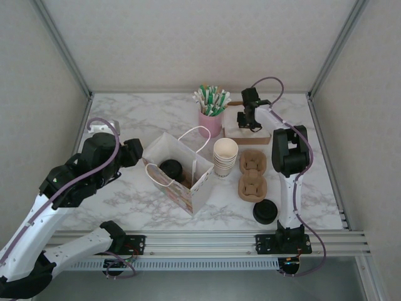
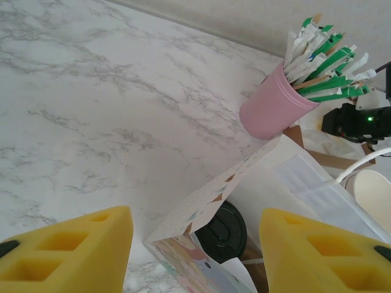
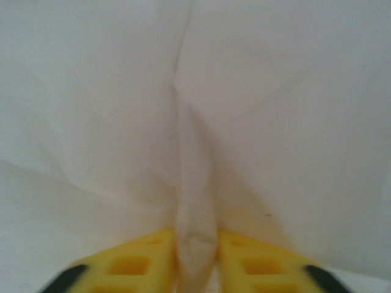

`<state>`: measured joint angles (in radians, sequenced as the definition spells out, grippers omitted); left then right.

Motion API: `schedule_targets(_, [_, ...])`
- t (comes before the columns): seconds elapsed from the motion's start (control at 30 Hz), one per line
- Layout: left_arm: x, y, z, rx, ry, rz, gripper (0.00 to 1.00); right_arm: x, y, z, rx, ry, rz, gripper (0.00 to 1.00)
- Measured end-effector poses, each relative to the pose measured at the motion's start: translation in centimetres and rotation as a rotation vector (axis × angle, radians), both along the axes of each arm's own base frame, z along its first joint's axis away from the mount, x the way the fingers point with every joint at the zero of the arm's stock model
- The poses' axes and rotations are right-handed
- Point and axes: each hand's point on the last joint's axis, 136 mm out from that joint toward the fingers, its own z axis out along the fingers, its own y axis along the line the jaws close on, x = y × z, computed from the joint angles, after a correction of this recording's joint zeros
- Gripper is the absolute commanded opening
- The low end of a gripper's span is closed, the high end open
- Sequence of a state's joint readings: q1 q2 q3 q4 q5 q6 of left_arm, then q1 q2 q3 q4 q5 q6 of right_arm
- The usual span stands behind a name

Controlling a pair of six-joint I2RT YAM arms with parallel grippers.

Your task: Pack the takeout coffee

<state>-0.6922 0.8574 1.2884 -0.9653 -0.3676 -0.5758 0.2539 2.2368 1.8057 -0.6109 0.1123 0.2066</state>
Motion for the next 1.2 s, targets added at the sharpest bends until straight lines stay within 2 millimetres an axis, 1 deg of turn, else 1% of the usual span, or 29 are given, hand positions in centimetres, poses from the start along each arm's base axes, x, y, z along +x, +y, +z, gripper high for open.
schedule_targets(0.1, [0.0,0.1,0.0,0.001,-0.001,0.002,0.57,0.0,0.0,0.0,-0.003,-0.001,-0.001,0.09])
schedule_targets(0.13, [0.0,0.1,0.0,0.0,-0.002,0.002,0.57,0.0,0.0,0.1,-0.003,-0.002,-0.001,0.05])
schedule_targets(0.2, [-0.1,0.1,0.1,-0.003,-0.004,0.002,0.57,0.0,-0.1,0.2,-0.006,-0.005,-0.002,0.03])
schedule_targets(0.23, [-0.2,0.2,0.2,-0.004,-0.006,0.002,0.57,0.0,-0.1,0.4,-0.005,-0.007,-0.004,0.0])
schedule_targets(0.33, [-0.4,0.3,0.3,-0.008,-0.011,0.002,0.57,0.0,-0.1,1.7,-0.002,-0.027,-0.004,0.0])
schedule_targets(0.4, [-0.5,0.5,0.5,-0.013,-0.017,0.002,0.57,0.1,-0.1,3.3,0.005,-0.056,-0.005,0.0])
schedule_targets(0.5, [-0.7,0.6,0.7,-0.021,-0.027,0.002,0.57,0.0,-0.1,6.9,0.027,-0.122,-0.006,0.0])
schedule_targets(0.6, [-1.0,0.8,1.0,-0.033,-0.037,0.004,0.57,-0.5,-0.1,11.8,0.057,-0.209,-0.004,0.0])
schedule_targets(0.63, [-1.1,0.9,1.1,-0.036,-0.04,0.004,0.57,-0.9,-0.2,13.9,0.068,-0.248,-0.003,0.0])
schedule_targets(0.7, [-1.2,1.1,1.3,-0.045,-0.047,0.005,0.57,-1.8,-0.2,17.5,0.084,-0.314,0.001,0.0])
schedule_targets(0.77, [-1.5,1.2,1.5,-0.057,-0.056,0.007,0.57,-3.1,-0.3,21.3,0.095,-0.385,0.008,0.0])
schedule_targets(0.8, [-1.6,1.3,1.6,-0.064,-0.06,0.009,0.57,-3.8,-0.3,22.8,0.099,-0.414,0.014,0.0])
schedule_targets(0.87, [-1.9,1.6,1.8,-0.078,-0.069,0.012,0.57,-5.7,0.2,26.1,0.108,-0.478,0.035,0.0])
schedule_targets(0.97, [-2.2,1.9,1.9,-0.091,-0.077,0.014,0.57,-9.0,1.5,30.3,0.139,-0.561,0.076,0.0])
schedule_targets(1.1, [-2.6,2.1,2.1,-0.104,-0.09,0.011,0.57,-13.8,3.4,35.0,0.208,-0.663,0.147,0.0])
schedule_targets(1.17, [-2.9,2.3,2.4,-0.113,-0.1,0.01,0.57,-16.6,4.8,37.4,0.267,-0.717,0.192,0.0])
schedule_targets(1.2, [-3.0,2.4,2.4,-0.116,-0.104,0.01,0.57,-17.7,5.6,38.3,0.292,-0.736,0.216,0.0])
